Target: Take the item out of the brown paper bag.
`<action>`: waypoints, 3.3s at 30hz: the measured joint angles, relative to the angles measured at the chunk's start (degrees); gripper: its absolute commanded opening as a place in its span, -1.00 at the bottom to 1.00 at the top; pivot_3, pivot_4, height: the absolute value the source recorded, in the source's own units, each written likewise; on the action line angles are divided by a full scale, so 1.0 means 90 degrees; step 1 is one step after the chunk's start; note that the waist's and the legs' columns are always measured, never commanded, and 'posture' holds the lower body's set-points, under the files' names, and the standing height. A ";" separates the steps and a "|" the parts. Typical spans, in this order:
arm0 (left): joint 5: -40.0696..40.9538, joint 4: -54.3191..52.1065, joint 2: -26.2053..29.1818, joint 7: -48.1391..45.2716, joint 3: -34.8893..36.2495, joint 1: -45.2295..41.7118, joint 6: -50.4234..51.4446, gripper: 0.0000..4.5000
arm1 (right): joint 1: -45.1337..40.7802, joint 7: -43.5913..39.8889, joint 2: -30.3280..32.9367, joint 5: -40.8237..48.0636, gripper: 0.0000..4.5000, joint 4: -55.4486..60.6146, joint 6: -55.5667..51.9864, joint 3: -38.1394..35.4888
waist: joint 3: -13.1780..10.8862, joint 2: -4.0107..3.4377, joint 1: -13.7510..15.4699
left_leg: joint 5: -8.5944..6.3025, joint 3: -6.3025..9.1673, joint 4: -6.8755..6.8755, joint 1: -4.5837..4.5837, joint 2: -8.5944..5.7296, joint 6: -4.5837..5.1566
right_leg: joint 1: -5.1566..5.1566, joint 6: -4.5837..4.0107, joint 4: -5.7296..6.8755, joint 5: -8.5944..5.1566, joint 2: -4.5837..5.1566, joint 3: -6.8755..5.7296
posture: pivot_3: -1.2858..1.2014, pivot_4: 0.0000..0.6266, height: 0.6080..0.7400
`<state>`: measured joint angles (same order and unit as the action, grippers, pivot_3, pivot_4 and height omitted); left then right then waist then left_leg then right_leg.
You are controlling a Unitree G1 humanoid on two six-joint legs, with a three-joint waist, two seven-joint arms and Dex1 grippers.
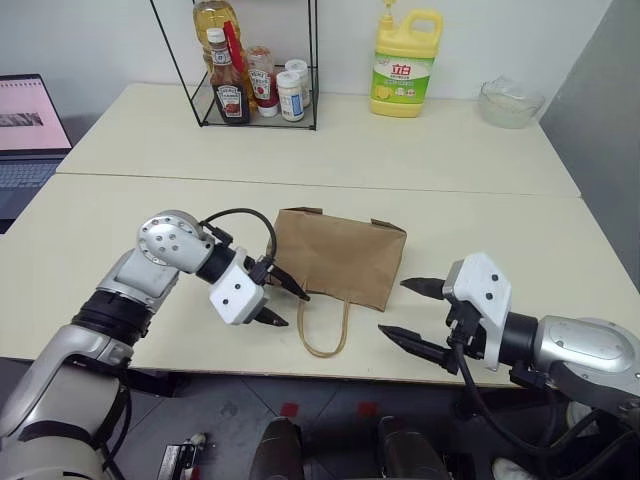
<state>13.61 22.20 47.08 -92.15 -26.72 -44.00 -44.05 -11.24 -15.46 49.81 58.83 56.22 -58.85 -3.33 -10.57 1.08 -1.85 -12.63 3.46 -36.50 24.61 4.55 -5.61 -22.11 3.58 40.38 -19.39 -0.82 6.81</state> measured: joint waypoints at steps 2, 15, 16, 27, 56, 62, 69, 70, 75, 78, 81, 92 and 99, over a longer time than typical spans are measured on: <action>-0.0082 0.0218 -0.0158 0.0000 -0.0014 -0.0014 -0.0211 0.16 | -0.0001 -0.0086 0.0065 -0.0140 0.70 0.0006 0.0015 0.0151 | 0.0000 0.0000 0.0000 | 0.0000 0.0001 0.0000 0.0000 0.0001 0.0000 | -0.0001 0.0000 0.0002 0.0000 -0.0001 -0.0001 | 0.03 -0.52 1.00; -0.0385 0.0769 -0.0865 0.0001 -0.0041 -0.0142 -0.0748 -0.23 | 0.0067 -0.1026 0.0511 -0.0966 0.70 0.0030 0.0628 0.0899 | 0.0000 0.0000 -0.0001 | 0.0000 0.0003 -0.0015 0.0002 0.0000 0.0001 | 0.0001 0.0000 0.0009 0.0000 -0.0002 -0.0001 | 0.03 -0.52 1.00; -0.0381 0.0755 -0.0880 0.0001 -0.0050 -0.0138 -0.0742 -0.36 | 0.0056 -0.1083 0.0558 -0.1009 0.70 0.0030 0.0662 0.0926 | 0.0000 0.0000 -0.0001 | 0.0000 0.0003 -0.0015 0.0002 0.0000 0.0001 | 0.0001 0.0000 0.0010 0.0000 -0.0002 -0.0001 | 0.03 -0.52 1.00; -0.0003 -0.0027 -0.0956 0.0042 0.0000 0.0084 0.0616 -0.99 | -0.0315 -0.1465 0.0653 -0.1904 0.70 0.0031 0.0949 0.1520 | 0.0000 0.0000 -0.0005 | 0.0000 0.0005 -0.0027 0.0001 0.0000 0.0001 | 0.0001 0.0001 0.0023 -0.0001 -0.0003 -0.0001 | 0.03 -0.52 1.00; 0.0042 -0.0313 -0.1902 0.1347 0.1124 -0.0445 0.4298 -1.00 | -0.1152 -0.3579 -0.0596 -0.7406 -0.03 -0.2749 0.4386 0.4352 | 0.0000 0.0000 -0.0003 | 0.0000 0.0013 -0.0046 0.0001 -0.0005 -0.0001 | 0.0000 0.0000 0.0043 -0.0002 -0.0003 -0.0006 | 0.03 -0.52 1.00; 0.0123 -0.0450 -0.1925 0.1420 0.1250 -0.0445 0.4723 -1.00 | -0.1007 -0.3702 -0.0717 -0.7614 -0.99 -0.2908 0.4373 0.4305 | 0.0000 0.0000 -0.0003 | 0.0000 0.0015 -0.0046 0.0001 -0.0005 -0.0001 | 0.0000 0.0000 0.0044 -0.0002 -0.0003 -0.0007 | 0.03 -0.52 1.00; 0.0186 -0.0495 -0.2017 0.1477 0.1320 -0.0445 0.5086 -1.00 | -0.0907 -0.3848 -0.0891 -0.7695 -0.99 -0.3086 0.4243 0.4246 | 0.0000 0.0000 -0.0003 | 0.0000 0.0015 -0.0046 0.0001 -0.0005 -0.0001 | 0.0000 0.0000 0.0045 -0.0002 -0.0003 -0.0007 | 0.03 -0.52 1.00; 0.0203 -0.0495 -0.2033 0.1537 0.1371 -0.0446 0.5167 -1.00 | -0.0894 -0.3865 -0.0891 -0.7704 -0.99 -0.3086 0.4243 0.4236 | 0.0000 0.0000 -0.0003 | 0.0000 0.0015 -0.0046 0.0001 -0.0005 -0.0001 | 0.0000 0.0000 0.0045 -0.0002 -0.0003 -0.0007 | 0.03 -0.52 1.00; 0.0263 -0.0188 -0.2330 0.2039 0.1715 -0.0787 0.5861 -1.00 | -0.0801 -0.4005 -0.0824 -0.7779 -0.99 -0.3031 0.4254 0.4129 | 0.0000 0.0001 0.0022 | 0.0000 0.0021 -0.0050 0.0002 -0.0009 0.0000 | 0.0007 0.0000 0.0042 -0.0002 -0.0001 -0.0012 | 0.03 -0.52 1.00; 0.0266 0.0145 -0.2538 0.2439 0.1934 -0.1270 0.6301 -1.00 | -0.0740 -0.4082 -0.0801 -0.7878 -0.99 -0.2987 0.4268 0.4068 | 0.0000 0.0002 0.0027 | 0.0000 0.0023 -0.0051 0.0002 -0.0012 0.0000 | 0.0010 0.0001 0.0041 -0.0002 0.0001 -0.0012 | 0.03 -0.52 1.00; 0.0257 0.0515 -0.2701 0.2704 0.2029 -0.1637 0.6550 -1.00 | -0.0678 -0.4139 -0.0785 -0.7923 -0.99 -0.2942 0.4269 0.4012 | 0.0000 0.0002 0.0016 | 0.0000 0.0024 -0.0049 0.0001 -0.0012 -0.0001 | 0.0010 0.0000 0.0041 -0.0002 0.0000 -0.0014 | 0.03 -0.52 1.00; 0.0178 0.1167 -0.2826 0.3010 0.2143 -0.2028 0.6607 -1.00 | -0.0558 -0.4320 -0.0680 -0.8191 -0.99 -0.2831 0.4320 0.3957 | 0.0000 0.0002 0.0020 | 0.0002 0.0026 -0.0049 0.0001 -0.0012 -0.0004 | 0.0011 0.0000 0.0041 -0.0002 0.0001 -0.0016 | 0.03 -0.52 1.00; 0.0178 0.1270 -0.2895 0.3111 0.2165 -0.2196 0.6626 -1.00 | -0.0549 -0.4436 -0.0585 -0.8338 -0.99 -0.2814 0.4387 0.3875 | 0.0000 0.0002 0.0018 | 0.0002 0.0026 -0.0049 0.0001 -0.0012 -0.0004 | 0.0011 0.0000 0.0041 -0.0002 0.0001 -0.0016 | 0.03 -0.52 1.00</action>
<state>15.21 33.64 21.03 -64.15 -7.23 -63.77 15.58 -16.18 -55.38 44.54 -16.21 30.90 -19.37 31.54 -10.57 1.10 -1.70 -12.61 3.69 -36.94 24.62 4.44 -5.65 -22.01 3.58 40.75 -19.40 -0.81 6.67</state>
